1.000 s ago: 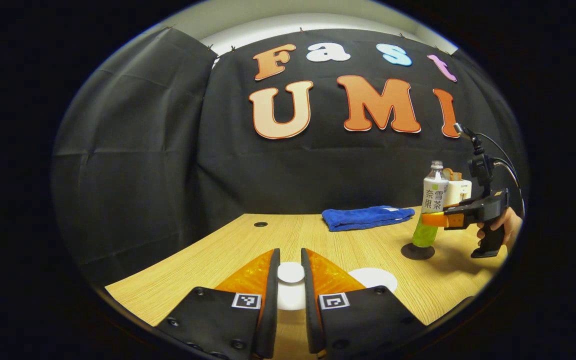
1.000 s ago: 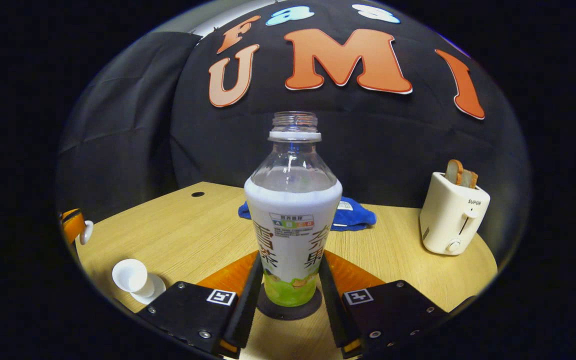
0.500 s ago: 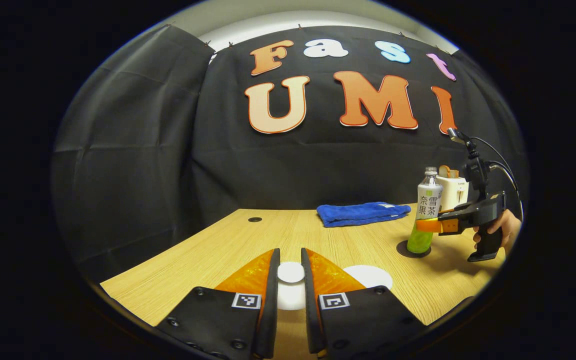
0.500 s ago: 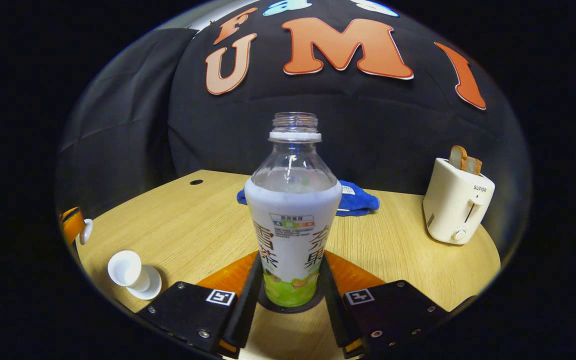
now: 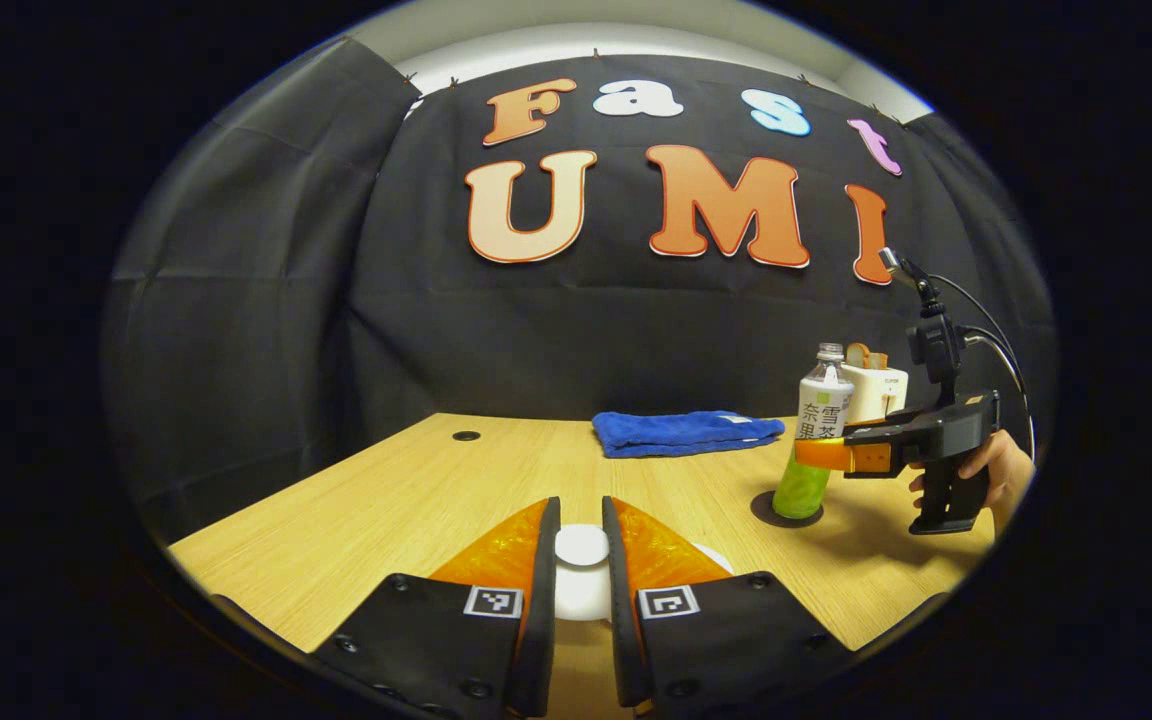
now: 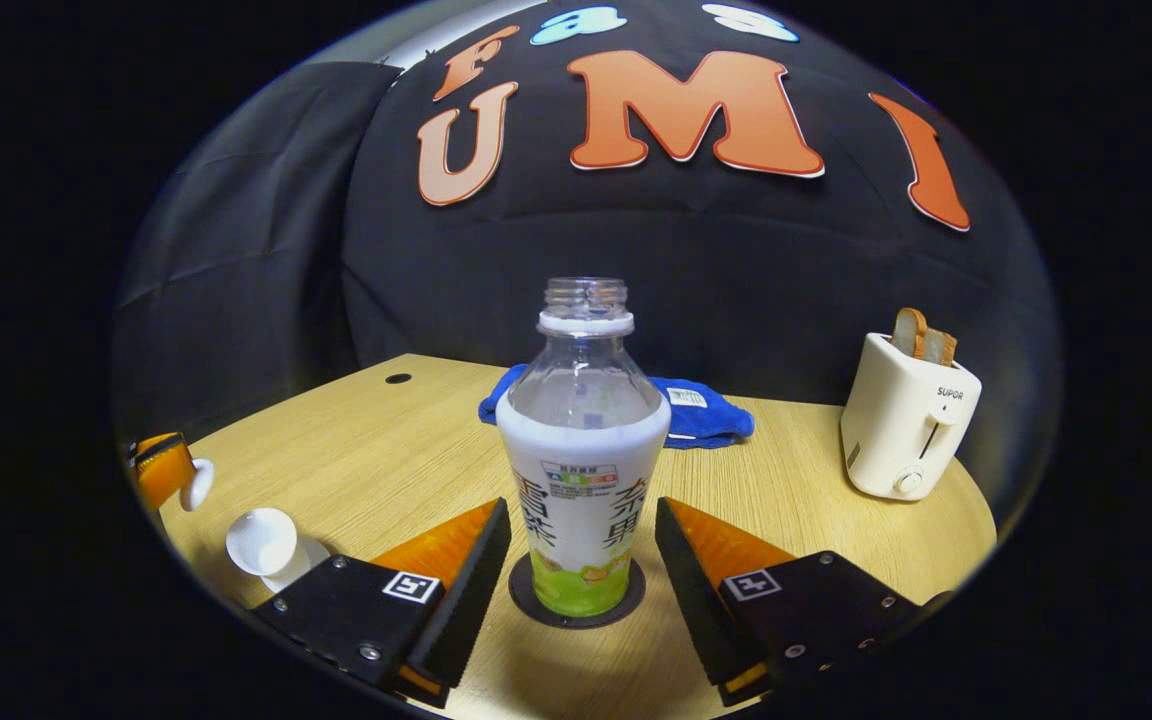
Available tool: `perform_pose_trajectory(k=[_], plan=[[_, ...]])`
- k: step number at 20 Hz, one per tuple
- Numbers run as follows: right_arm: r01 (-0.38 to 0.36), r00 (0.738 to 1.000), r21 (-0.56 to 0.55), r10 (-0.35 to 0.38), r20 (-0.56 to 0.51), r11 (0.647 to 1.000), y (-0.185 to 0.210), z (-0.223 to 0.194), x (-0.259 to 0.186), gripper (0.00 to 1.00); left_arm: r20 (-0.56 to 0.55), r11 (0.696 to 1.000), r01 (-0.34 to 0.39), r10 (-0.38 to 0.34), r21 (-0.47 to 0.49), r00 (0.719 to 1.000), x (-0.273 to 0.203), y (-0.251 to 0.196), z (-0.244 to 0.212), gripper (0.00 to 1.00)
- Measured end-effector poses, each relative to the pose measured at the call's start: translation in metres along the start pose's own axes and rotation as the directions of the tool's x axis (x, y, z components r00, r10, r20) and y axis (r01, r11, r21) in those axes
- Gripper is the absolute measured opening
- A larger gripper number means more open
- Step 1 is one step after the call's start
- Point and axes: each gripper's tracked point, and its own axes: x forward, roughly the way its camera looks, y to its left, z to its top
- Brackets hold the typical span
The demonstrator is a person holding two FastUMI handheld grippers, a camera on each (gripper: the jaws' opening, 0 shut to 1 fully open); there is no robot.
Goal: Open the teacup lid with one hand, grasp the water bottle and pour water into the teacup with the other hand; after pouring, place the water bottle on the coaster and then close the teacup lid.
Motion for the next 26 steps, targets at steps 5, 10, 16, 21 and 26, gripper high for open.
perform_pose_trajectory(k=[5,10,16,21,26], plan=[[0.018,0.999,-0.008,-0.018,0.048,1.0,-0.006,0.006,-0.016,0.93,-0.004,0.999,0.039,-0.039,-0.013,0.999,0.012,-0.02,-0.007,0.28],[0.025,0.997,0.005,-0.025,0.071,1.0,-0.008,0.006,-0.032,0.93,-0.03,0.997,0.077,-0.077,-0.013,0.997,0.02,-0.039,-0.019,0.29],[0.03,0.994,0.0,-0.03,0.107,1.0,-0.013,0.013,-0.046,0.93,-0.08,0.995,0.098,-0.098,0.004,0.992,0.031,-0.052,-0.035,0.29],[0.032,0.994,0.017,-0.033,0.102,0.999,-0.02,0.007,-0.049,0.93,-0.107,0.995,0.098,-0.095,0.022,0.99,0.031,-0.055,-0.045,0.28],[0.031,0.992,0.032,-0.034,0.118,0.999,-0.021,0.011,-0.054,0.93,-0.107,0.994,0.098,-0.093,0.043,0.99,0.032,-0.054,-0.042,0.33]])
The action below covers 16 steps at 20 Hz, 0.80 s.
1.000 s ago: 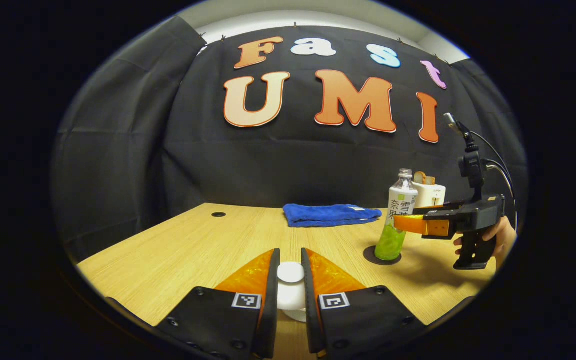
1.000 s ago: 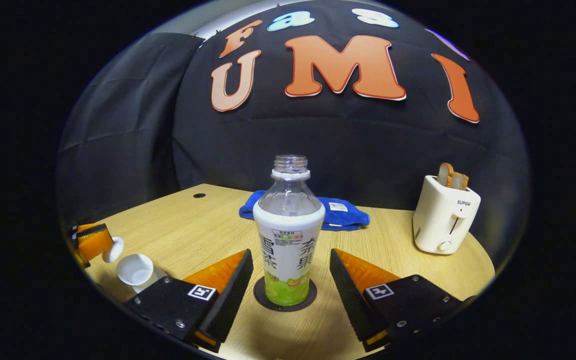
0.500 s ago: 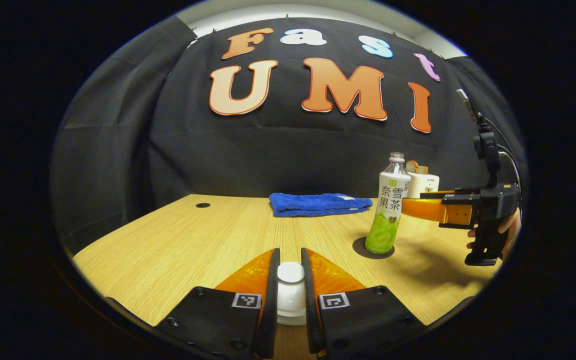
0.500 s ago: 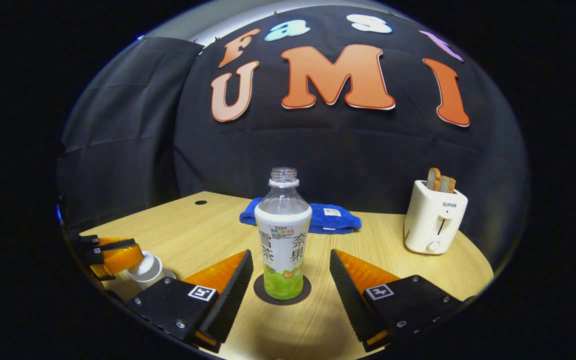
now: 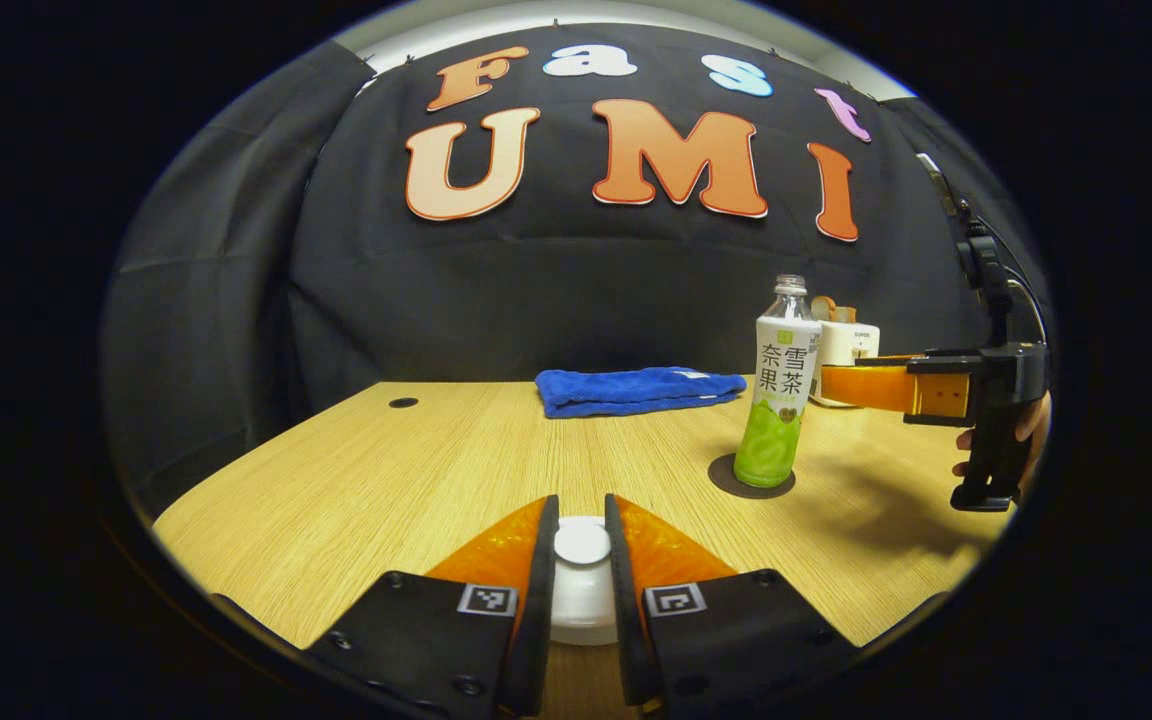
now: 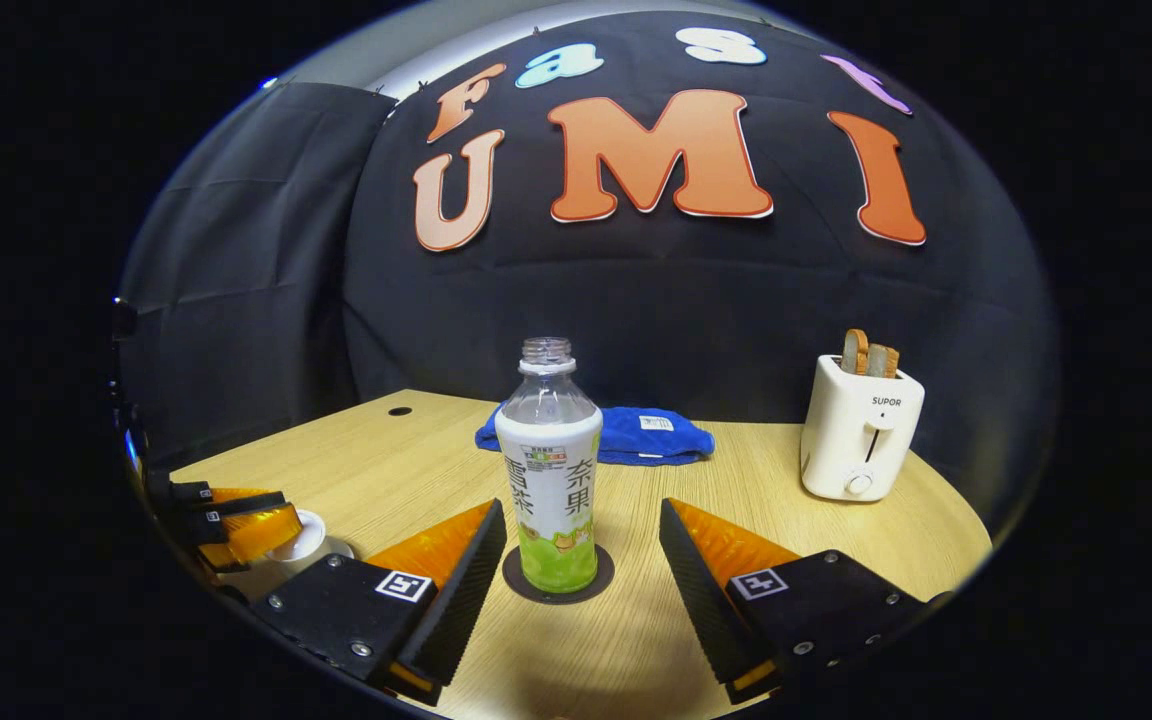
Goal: Open the teacup lid with one hand, grasp the water bottle and pour water into the teacup with the other hand; after pouring, place the water bottle on the coaster and then close the teacup lid.
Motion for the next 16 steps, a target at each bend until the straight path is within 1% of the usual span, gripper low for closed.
perform_pose_trajectory(k=[2,3,5,6,7,8,9,10,11,12,13,16], plan=[[0.001,1.0,0.003,-0.001,0.014,1.0,-0.001,0.005,-0.005,0.93,0.017,1.0,0.002,-0.002,0.008,1.0,-0.003,-0.001,0.008,0.31],[0.004,1.0,0.005,-0.004,0.023,1.0,-0.002,0.008,-0.007,0.93,0.03,1.0,-0.001,0.001,0.016,1.0,-0.005,-0.002,0.012,0.41],[0.008,0.999,0.011,-0.008,0.042,1.0,-0.004,0.015,-0.012,0.93,0.057,0.999,-0.015,0.013,0.029,0.998,-0.007,0.0,0.024,0.52],[0.009,0.999,0.013,-0.01,0.054,1.0,-0.004,0.018,-0.016,0.93,0.074,0.999,-0.021,0.019,0.027,0.997,-0.008,0.0,0.029,0.63],[0.009,0.998,0.013,-0.01,0.067,1.0,-0.004,0.023,-0.019,0.93,0.088,0.999,-0.026,0.023,0.023,0.996,-0.009,0.0,0.035,0.62],[0.012,0.997,0.011,-0.013,0.082,1.0,-0.004,0.027,-0.023,0.93,0.097,1.0,-0.026,0.025,0.016,0.995,-0.01,-0.002,0.041,0.67],[0.014,0.995,0.007,-0.014,0.098,1.0,-0.003,0.031,-0.028,0.93,0.104,1.0,-0.027,0.026,0.01,0.994,-0.011,-0.002,0.048,0.69],[0.017,0.994,0.005,-0.018,0.112,1.0,-0.003,0.036,-0.032,0.93,0.108,0.999,-0.032,0.031,0.006,0.994,-0.012,-0.004,0.053,0.74],[0.015,0.992,0.002,-0.015,0.122,1.0,-0.001,0.04,-0.036,0.93,0.12,0.999,-0.037,0.037,-0.001,0.992,-0.014,-0.005,0.062,0.77],[0.01,0.992,0.001,-0.01,0.129,1.0,0.001,0.043,-0.039,0.93,0.134,0.999,-0.034,0.034,-0.006,0.99,-0.014,-0.008,0.073,0.85],[0.007,0.991,0.004,-0.008,0.137,1.0,0.002,0.047,-0.043,0.93,0.15,0.999,-0.032,0.033,-0.01,0.988,-0.016,-0.012,0.083,0.84],[0.029,0.982,-0.008,-0.027,0.187,1.0,0.0,0.065,-0.057,0.94,0.187,0.999,-0.034,0.037,-0.02,0.982,-0.02,-0.016,0.11,0.91]])
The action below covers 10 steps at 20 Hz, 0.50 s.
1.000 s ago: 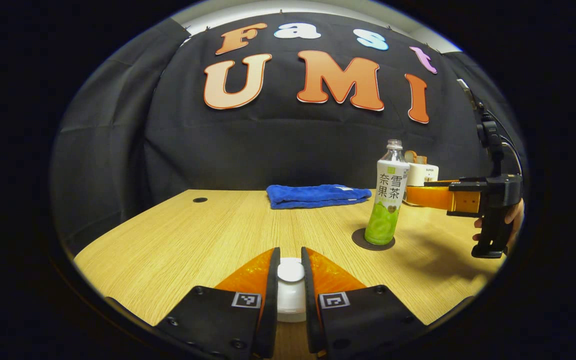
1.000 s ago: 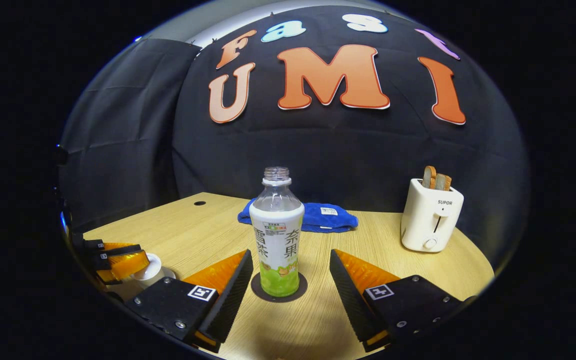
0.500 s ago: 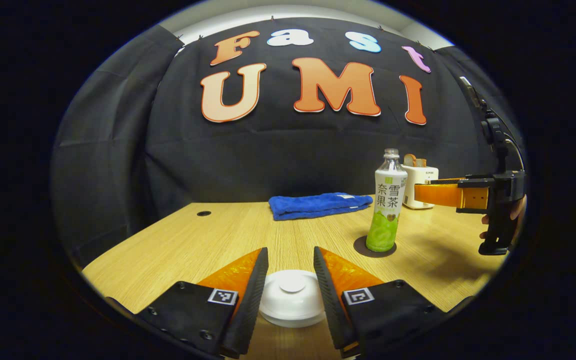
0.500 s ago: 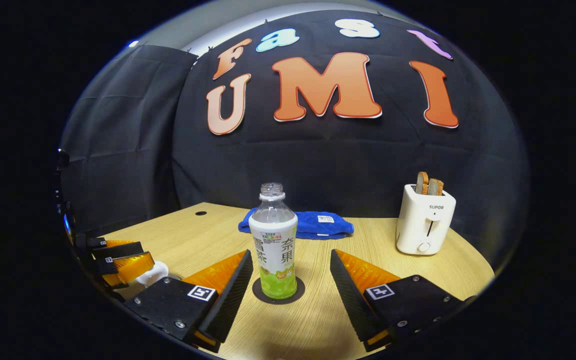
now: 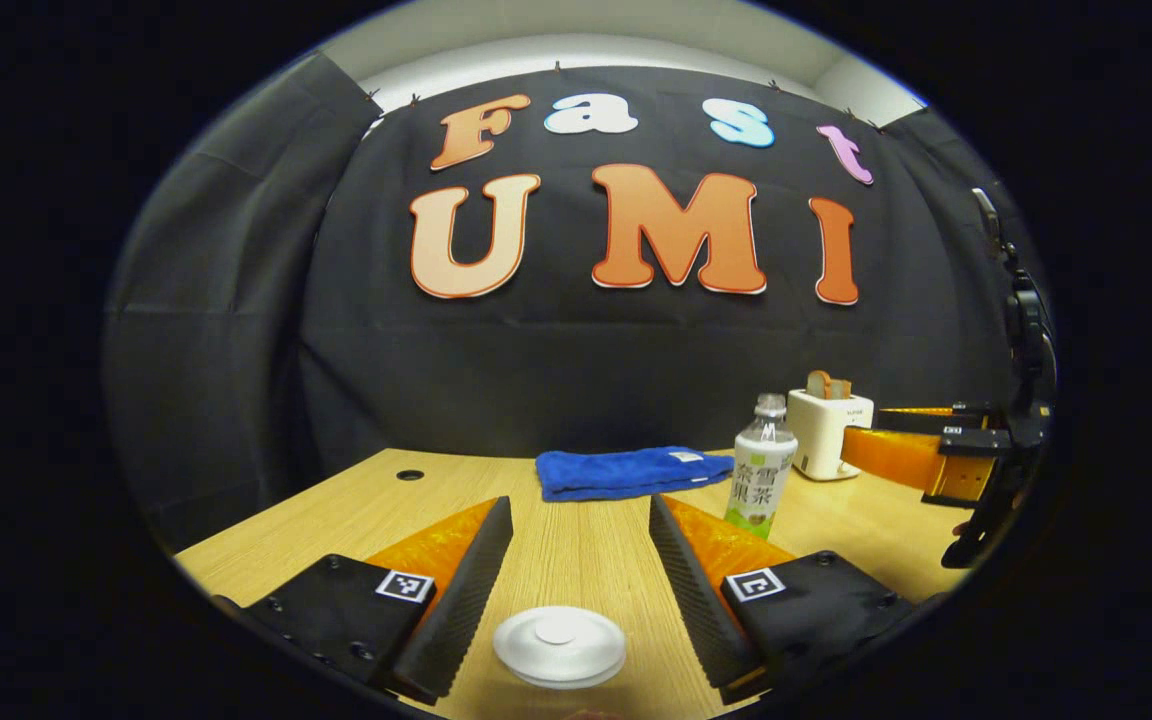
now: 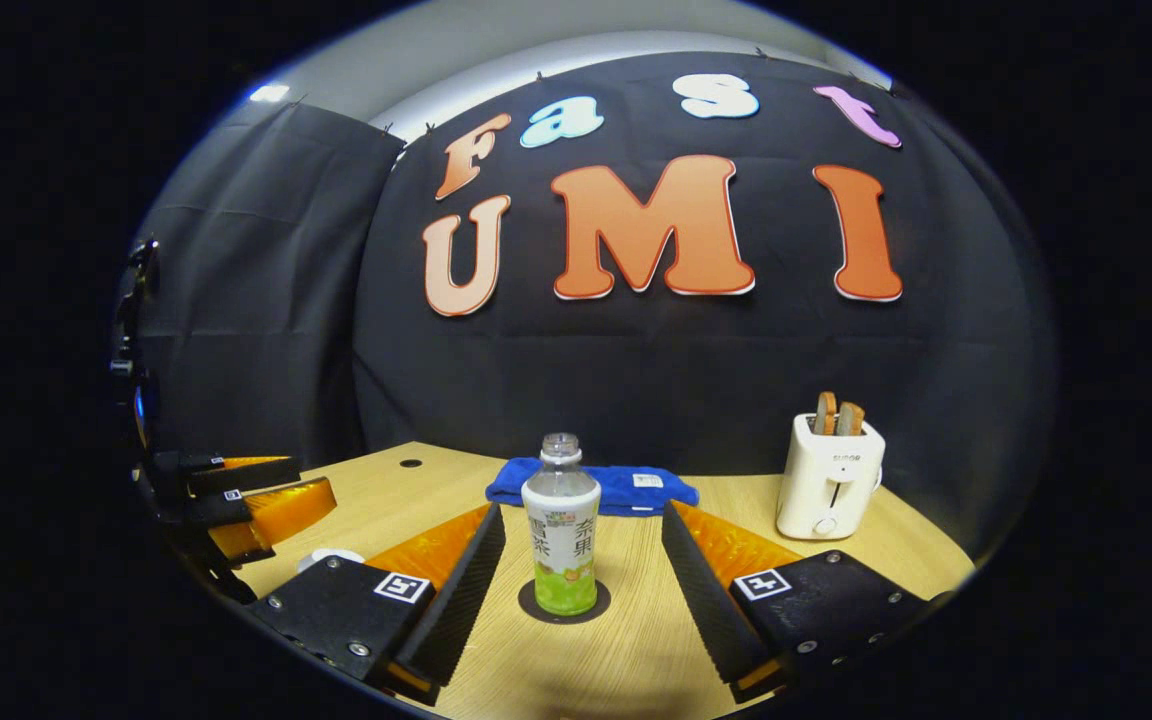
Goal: Open the teacup lid with one hand, grasp the water bottle and pour water into the teacup with the other hand; after pouring, place the water bottle on the coaster and then close the teacup lid.
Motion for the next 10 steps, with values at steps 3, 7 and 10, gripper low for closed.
perform_pose_trajectory(k=[3,7,10], plan=[[-0.005,0.999,0.003,0.005,0.039,1.0,0.004,0.017,-0.008,0.95,0.041,1.0,0.01,-0.01,-0.011,0.999,0.002,-0.006,0.025,0.89],[0.036,0.995,-0.031,-0.033,0.093,0.999,-0.003,0.035,-0.019,0.94,0.07,0.999,0.001,0.002,-0.039,0.998,0.001,-0.005,0.047,0.9],[0.037,0.994,-0.039,-0.033,0.102,0.999,-0.001,0.036,-0.023,0.95,0.079,0.998,-0.031,0.036,-0.059,0.996,0.0,0.006,0.061,0.9]])
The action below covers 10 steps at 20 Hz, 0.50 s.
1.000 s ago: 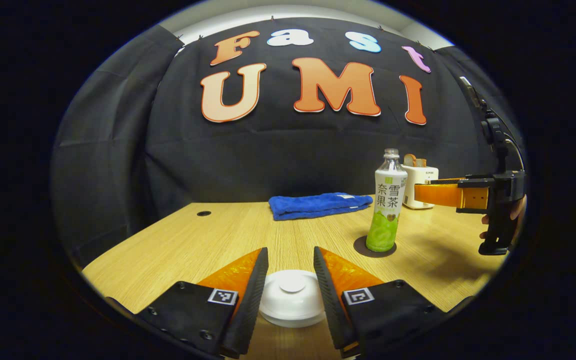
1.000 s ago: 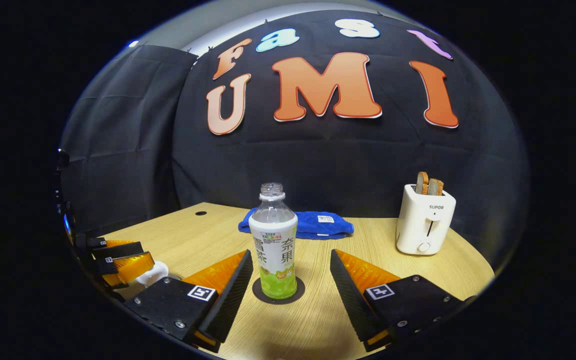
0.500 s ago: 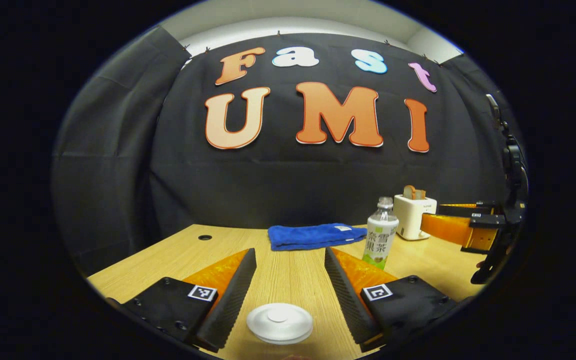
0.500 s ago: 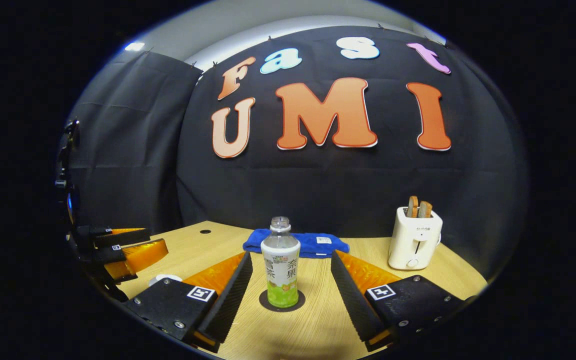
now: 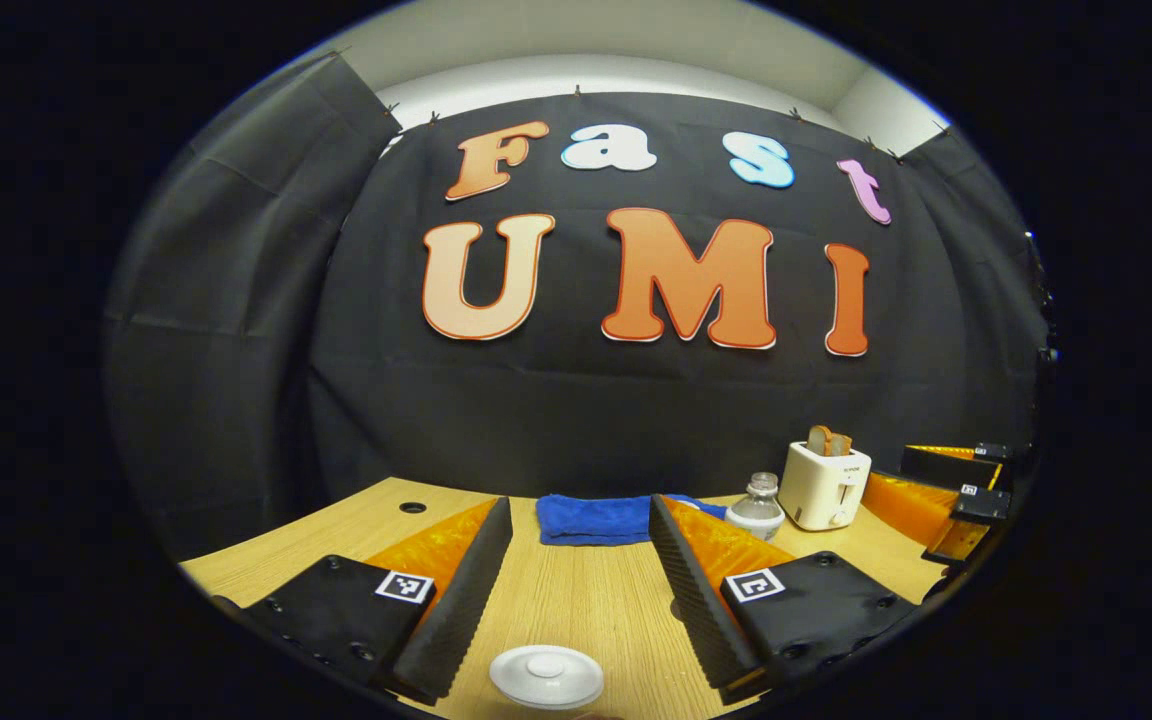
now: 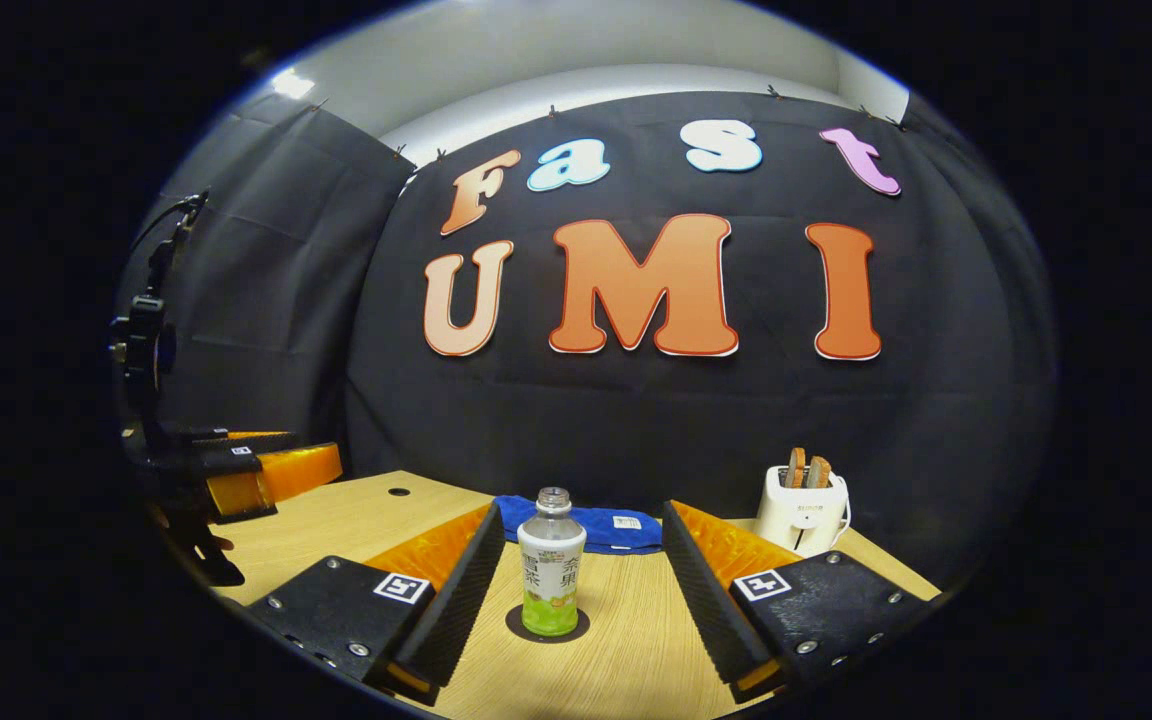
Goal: Open the teacup lid with one hand, grasp the water bottle and pour water into the teacup with the other hand; after pouring, place the water bottle on the coaster and then close the teacup lid.
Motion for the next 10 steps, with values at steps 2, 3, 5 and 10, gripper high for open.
perform_pose_trajectory(k=[2,3,5,10], plan=[[0.004,1.0,0.009,-0.004,0.003,1.0,-0.002,0.002,-0.002,0.95,0.015,1.0,-0.016,0.016,-0.005,1.0,0.0,0.007,0.008,0.9],[0.006,1.0,0.012,-0.006,0.007,1.0,-0.003,0.004,-0.002,0.95,0.022,1.0,-0.027,0.027,-0.003,0.999,0.0,0.011,0.013,0.89],[0.018,1.0,0.007,-0.018,0.017,1.0,-0.006,0.008,-0.004,0.95,0.039,0.999,-0.046,0.046,0.002,0.998,-0.001,0.018,0.021,0.89],[0.02,1.0,0.015,-0.02,0.018,1.0,-0.007,0.01,-0.009,0.95,0.051,0.998,-0.062,0.062,0.013,0.997,-0.003,0.022,0.028,0.9]])
